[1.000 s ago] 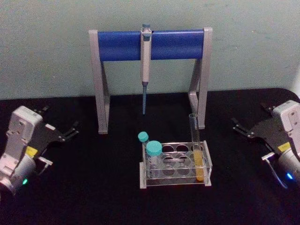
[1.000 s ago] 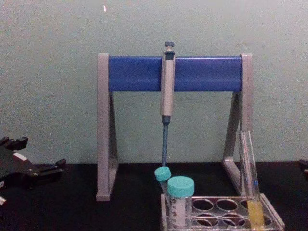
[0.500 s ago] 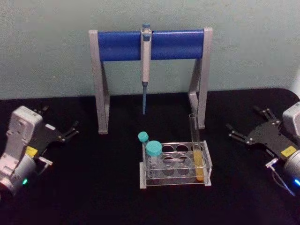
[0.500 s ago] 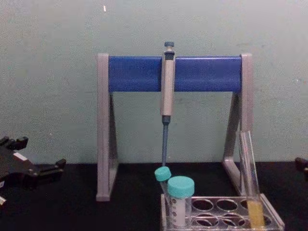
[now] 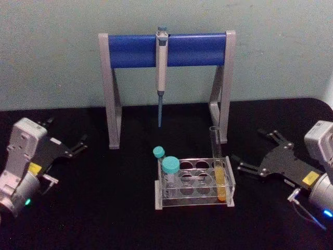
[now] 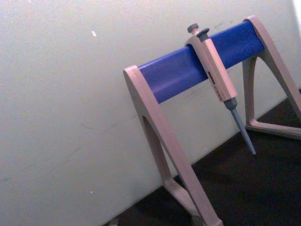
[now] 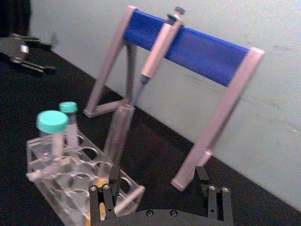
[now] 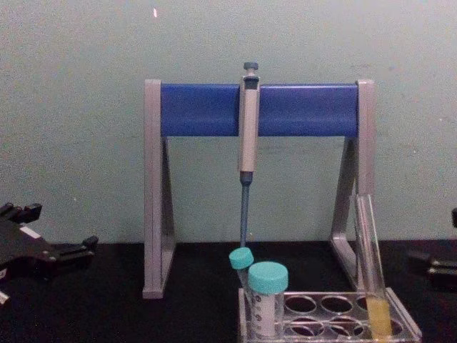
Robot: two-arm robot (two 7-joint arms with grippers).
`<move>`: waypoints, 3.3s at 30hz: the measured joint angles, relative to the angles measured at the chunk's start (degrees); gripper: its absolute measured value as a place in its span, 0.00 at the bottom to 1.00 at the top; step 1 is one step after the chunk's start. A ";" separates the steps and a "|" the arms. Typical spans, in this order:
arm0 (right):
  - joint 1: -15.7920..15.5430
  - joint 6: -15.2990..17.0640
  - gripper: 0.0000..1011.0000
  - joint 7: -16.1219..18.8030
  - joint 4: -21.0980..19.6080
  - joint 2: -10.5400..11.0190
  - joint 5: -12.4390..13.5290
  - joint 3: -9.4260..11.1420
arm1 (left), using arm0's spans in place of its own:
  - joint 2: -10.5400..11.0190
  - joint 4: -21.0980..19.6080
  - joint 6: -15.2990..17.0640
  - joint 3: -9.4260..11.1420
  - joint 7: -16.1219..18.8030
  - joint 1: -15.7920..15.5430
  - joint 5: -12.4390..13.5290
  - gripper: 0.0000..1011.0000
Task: Pick up the test tube from the test tube rack, shake it, then place it back into the test tube rack.
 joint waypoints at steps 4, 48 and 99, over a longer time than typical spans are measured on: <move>0.20 -0.17 0.99 2.48 -0.12 -0.66 0.54 -0.31 | 0.00 0.00 0.00 0.00 0.00 0.00 0.00 0.99; 7.79 7.16 0.99 14.97 8.60 -9.07 7.17 0.02 | 0.00 0.00 0.00 0.00 0.00 0.00 0.00 0.99; 8.07 6.92 0.26 15.47 9.12 -9.15 7.80 -0.15 | 0.00 0.00 0.00 0.00 0.00 0.00 0.00 0.99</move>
